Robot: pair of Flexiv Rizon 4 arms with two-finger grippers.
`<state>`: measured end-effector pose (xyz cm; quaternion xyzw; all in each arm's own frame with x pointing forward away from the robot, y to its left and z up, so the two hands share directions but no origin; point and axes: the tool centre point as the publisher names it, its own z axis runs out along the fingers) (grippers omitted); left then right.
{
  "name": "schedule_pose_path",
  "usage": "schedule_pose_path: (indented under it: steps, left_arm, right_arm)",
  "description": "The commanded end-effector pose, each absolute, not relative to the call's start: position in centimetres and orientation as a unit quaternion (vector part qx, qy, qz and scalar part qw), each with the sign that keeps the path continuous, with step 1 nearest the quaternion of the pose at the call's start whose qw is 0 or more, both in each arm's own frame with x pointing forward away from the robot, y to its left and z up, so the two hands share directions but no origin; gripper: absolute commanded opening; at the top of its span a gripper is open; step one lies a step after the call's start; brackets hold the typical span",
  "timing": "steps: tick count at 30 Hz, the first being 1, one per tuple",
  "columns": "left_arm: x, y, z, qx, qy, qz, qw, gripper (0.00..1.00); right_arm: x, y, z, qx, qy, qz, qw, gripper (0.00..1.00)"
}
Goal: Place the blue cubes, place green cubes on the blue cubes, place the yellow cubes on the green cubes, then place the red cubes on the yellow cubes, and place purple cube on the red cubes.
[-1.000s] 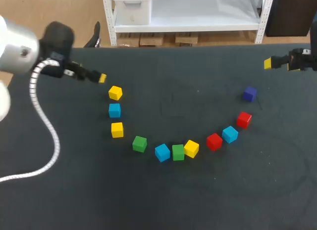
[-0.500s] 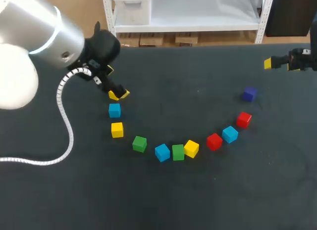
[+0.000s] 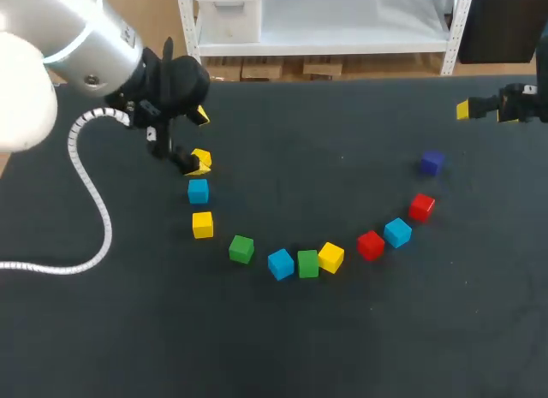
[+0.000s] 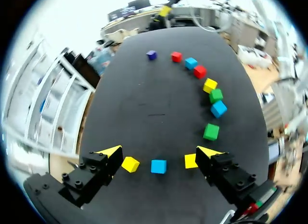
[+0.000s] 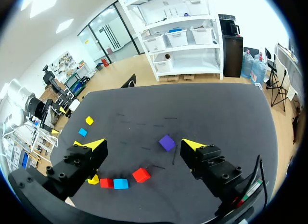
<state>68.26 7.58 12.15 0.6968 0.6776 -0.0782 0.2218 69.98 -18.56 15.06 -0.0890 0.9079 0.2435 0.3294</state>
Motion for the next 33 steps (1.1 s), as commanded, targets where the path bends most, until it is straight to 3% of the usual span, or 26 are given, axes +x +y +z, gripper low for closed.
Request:
schedule_pose_path:
  steps: [1, 17, 33]
  left_arm:
    - [68.9, 7.7, 12.3, 0.733, 0.645, -0.102, 0.193, 1.0]
    - [65.4, 2.0, 10.8, 0.825, 0.537, -0.098, 0.15, 1.0]
    - [61.4, -0.3, 6.8, 0.905, 0.399, -0.11, 0.096, 1.0]
  right_arm:
    - [70.0, -18.5, 15.0, -0.088, 0.908, 0.243, 0.33, 1.0]
    - [70.0, -18.5, 15.0, -0.088, 0.908, 0.243, 0.33, 1.0]
    - [70.0, -18.5, 15.0, -0.088, 0.908, 0.243, 0.33, 1.0]
